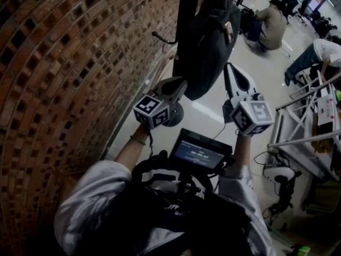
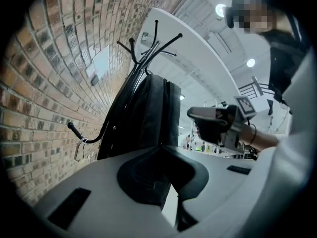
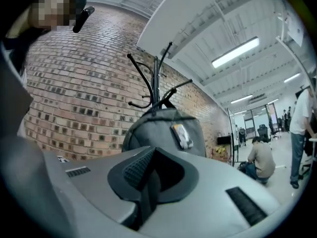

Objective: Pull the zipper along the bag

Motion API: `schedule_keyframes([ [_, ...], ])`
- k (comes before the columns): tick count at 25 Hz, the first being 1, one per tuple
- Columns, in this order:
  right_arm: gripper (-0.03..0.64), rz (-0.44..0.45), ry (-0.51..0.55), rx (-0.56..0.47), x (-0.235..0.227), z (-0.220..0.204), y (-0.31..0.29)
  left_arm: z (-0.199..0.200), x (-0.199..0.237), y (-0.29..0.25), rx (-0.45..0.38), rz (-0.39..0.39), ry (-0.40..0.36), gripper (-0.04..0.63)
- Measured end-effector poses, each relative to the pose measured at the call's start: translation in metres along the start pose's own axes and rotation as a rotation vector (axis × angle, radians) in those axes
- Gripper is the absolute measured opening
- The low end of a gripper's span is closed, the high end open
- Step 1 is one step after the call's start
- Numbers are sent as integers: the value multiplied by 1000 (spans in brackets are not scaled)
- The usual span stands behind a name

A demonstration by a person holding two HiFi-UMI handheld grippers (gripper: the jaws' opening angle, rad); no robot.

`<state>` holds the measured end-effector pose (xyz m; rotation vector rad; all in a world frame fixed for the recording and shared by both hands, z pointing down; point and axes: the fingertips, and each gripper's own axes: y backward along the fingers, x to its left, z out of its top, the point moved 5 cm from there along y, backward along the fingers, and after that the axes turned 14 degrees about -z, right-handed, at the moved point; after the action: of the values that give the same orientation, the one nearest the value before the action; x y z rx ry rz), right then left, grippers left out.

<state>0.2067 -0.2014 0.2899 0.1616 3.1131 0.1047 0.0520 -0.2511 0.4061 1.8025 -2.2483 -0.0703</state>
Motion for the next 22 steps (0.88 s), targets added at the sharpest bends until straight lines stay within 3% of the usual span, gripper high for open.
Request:
schedule_keyframes([
  [4, 9, 33, 92, -61, 4, 55, -18, -4, 4, 1, -3, 6, -3, 17],
  [10, 41, 102, 171, -77, 30, 93, -40, 1, 2, -3, 51, 7, -31, 15],
  [14, 51, 127, 120, -50, 24, 95, -50, 2, 2, -4, 69, 12, -36, 17],
  [15, 101, 137, 93, -29, 17, 89, -54, 2, 2, -5, 68, 14, -31, 17],
  [17, 123, 169, 64, 4, 11, 84, -62, 2, 2, -5, 68, 19, -23, 17],
  [22, 123, 194, 96, 63, 13, 85, -77, 1, 3, -4, 73, 32, -13, 17],
])
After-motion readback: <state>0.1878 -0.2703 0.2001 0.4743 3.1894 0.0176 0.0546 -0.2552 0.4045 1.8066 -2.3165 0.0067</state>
